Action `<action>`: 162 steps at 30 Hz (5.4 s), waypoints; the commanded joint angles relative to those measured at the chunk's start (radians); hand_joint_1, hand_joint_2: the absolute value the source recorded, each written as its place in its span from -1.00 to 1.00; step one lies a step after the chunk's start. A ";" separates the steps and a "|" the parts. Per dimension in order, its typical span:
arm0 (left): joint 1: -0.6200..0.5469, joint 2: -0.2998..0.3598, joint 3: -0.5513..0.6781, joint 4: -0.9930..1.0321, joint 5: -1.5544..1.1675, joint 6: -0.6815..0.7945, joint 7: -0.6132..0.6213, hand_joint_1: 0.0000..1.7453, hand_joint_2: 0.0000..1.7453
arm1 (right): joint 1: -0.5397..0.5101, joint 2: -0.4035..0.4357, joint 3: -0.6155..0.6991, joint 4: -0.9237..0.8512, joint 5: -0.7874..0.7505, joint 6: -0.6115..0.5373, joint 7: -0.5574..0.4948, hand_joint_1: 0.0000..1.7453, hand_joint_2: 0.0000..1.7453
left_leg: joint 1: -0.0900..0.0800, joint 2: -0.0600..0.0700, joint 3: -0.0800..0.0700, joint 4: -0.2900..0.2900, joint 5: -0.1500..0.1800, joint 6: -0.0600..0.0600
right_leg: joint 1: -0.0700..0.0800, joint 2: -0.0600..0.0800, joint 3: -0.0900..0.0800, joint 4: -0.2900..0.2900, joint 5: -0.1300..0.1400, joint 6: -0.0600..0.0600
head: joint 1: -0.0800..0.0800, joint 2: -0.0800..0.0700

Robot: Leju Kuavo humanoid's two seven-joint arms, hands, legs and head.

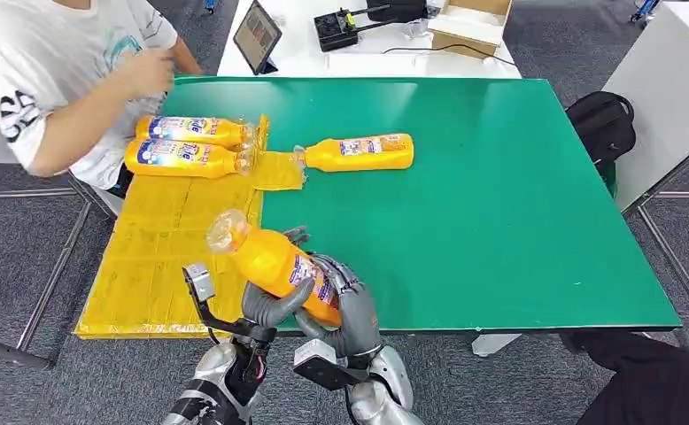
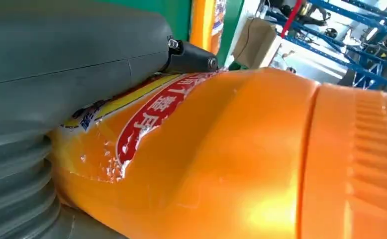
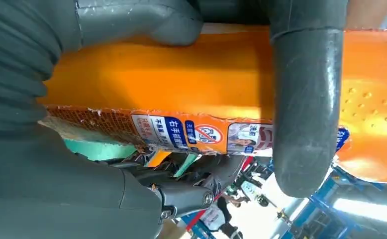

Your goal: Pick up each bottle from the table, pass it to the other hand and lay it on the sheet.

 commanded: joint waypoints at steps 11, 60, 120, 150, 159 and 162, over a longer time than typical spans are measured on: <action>-0.085 -0.023 -0.055 0.060 -0.018 0.005 -0.001 1.00 1.00 | -0.012 0.008 0.054 0.141 0.019 0.010 -0.034 1.00 1.00 | 0.000 -0.002 0.002 0.000 -0.001 0.001 | 0.001 -0.003 0.003 0.000 -0.001 -0.002 | 0.000 0.000; -0.220 0.123 0.240 -0.095 -0.498 0.914 -0.067 1.00 1.00 | 0.089 -0.055 0.006 -0.469 -0.228 0.100 -0.034 -1.00 -1.00 | 0.001 0.004 0.004 0.000 0.000 -0.001 | 0.001 0.004 0.003 0.002 0.000 -0.006 | 0.000 0.000; -0.483 0.250 0.356 0.668 -1.439 0.788 0.228 -1.00 -1.00 | 0.013 -0.043 -0.047 -0.329 -0.304 0.136 -0.034 -1.00 -1.00 | 0.001 0.005 0.006 -0.001 0.000 0.000 | 0.002 0.007 0.004 0.002 0.000 -0.007 | 0.000 0.000; -0.464 0.244 0.446 0.653 -1.315 0.631 0.080 -1.00 -1.00 | 0.003 -0.028 -0.103 -0.286 -0.321 0.146 -0.034 -1.00 -1.00 | 0.000 0.005 0.005 -0.001 0.002 -0.002 | 0.000 0.007 0.003 0.002 0.002 -0.005 | 0.000 0.000; -0.425 0.199 0.453 0.477 -1.078 0.524 -0.067 -1.00 -1.00 | -0.001 -0.006 -0.157 -0.250 -0.297 0.175 -0.034 -1.00 -1.00 | 0.001 0.001 0.008 -0.002 0.002 -0.001 | 0.001 0.003 0.008 0.002 0.002 -0.006 | 0.000 0.000; -0.380 0.136 0.446 0.297 -0.827 0.653 -0.067 -1.00 -1.00 | 0.008 0.002 -0.164 -0.243 -0.270 0.170 -0.034 -1.00 -1.00 | 0.001 0.001 0.007 -0.001 0.002 -0.001 | 0.001 0.003 0.007 0.002 0.002 -0.006 | 0.000 0.000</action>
